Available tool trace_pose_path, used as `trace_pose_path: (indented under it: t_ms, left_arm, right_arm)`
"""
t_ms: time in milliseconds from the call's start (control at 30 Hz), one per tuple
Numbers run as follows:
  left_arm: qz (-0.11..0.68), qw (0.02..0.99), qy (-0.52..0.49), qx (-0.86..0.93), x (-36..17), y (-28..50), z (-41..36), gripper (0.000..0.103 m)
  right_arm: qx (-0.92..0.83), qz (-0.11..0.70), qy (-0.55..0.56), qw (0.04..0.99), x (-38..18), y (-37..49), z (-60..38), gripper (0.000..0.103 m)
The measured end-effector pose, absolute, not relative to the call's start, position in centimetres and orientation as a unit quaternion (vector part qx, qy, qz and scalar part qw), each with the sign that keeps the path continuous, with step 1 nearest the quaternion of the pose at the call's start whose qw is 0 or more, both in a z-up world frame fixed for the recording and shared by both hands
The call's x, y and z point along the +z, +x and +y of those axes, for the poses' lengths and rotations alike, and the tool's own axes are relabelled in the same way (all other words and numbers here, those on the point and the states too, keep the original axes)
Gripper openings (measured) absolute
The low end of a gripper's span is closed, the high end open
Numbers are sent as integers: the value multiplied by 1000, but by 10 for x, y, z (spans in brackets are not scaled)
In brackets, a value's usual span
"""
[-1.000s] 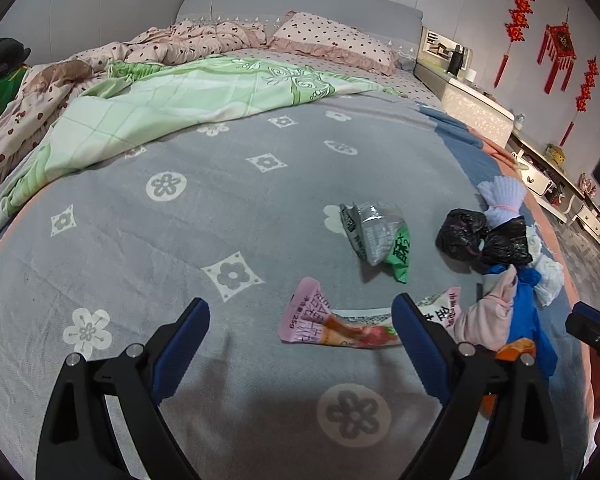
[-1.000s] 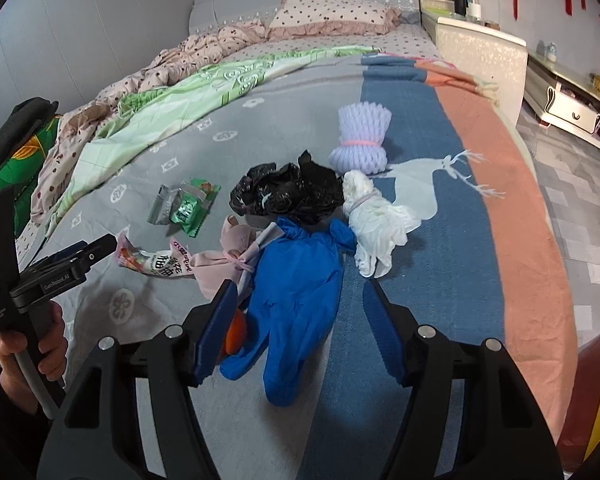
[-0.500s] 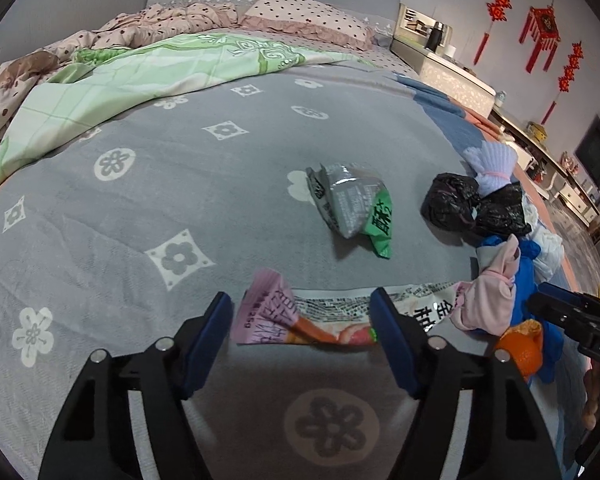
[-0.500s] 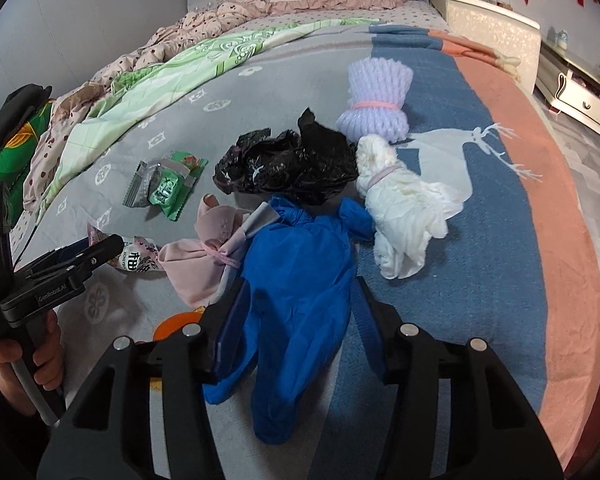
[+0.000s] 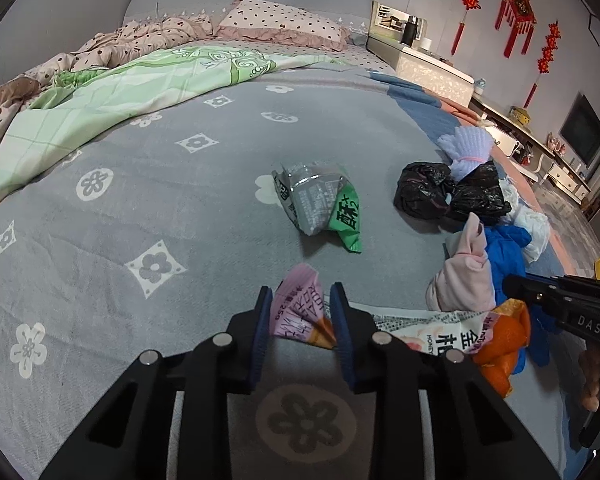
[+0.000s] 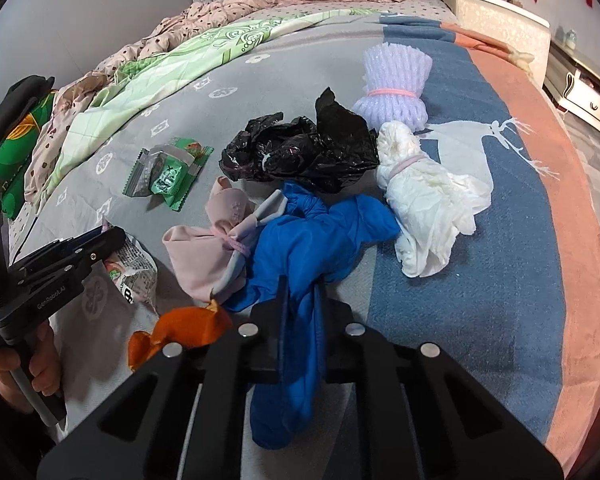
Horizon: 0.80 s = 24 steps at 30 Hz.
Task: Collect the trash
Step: 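Carry the pink wrapper and blue glove in both tools over the yellow bin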
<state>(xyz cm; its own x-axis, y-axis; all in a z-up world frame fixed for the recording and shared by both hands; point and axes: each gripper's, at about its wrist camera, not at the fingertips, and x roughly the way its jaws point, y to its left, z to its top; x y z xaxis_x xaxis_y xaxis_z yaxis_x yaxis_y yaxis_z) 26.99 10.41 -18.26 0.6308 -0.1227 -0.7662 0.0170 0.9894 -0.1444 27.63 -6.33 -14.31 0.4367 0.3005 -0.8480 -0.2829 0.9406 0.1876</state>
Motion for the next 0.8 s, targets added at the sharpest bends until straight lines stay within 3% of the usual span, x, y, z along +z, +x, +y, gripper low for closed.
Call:
trace_pose_path:
  t_ms: [467, 800]
  left_arm:
    - [387, 919, -68, -29, -131, 243, 116, 27]
    - [335, 940, -65, -5, -65, 209, 125, 27]
  right_arm:
    - [178, 439, 20, 880, -73, 234, -84, 7]
    - [183, 379, 26, 907, -5, 183, -105, 7]
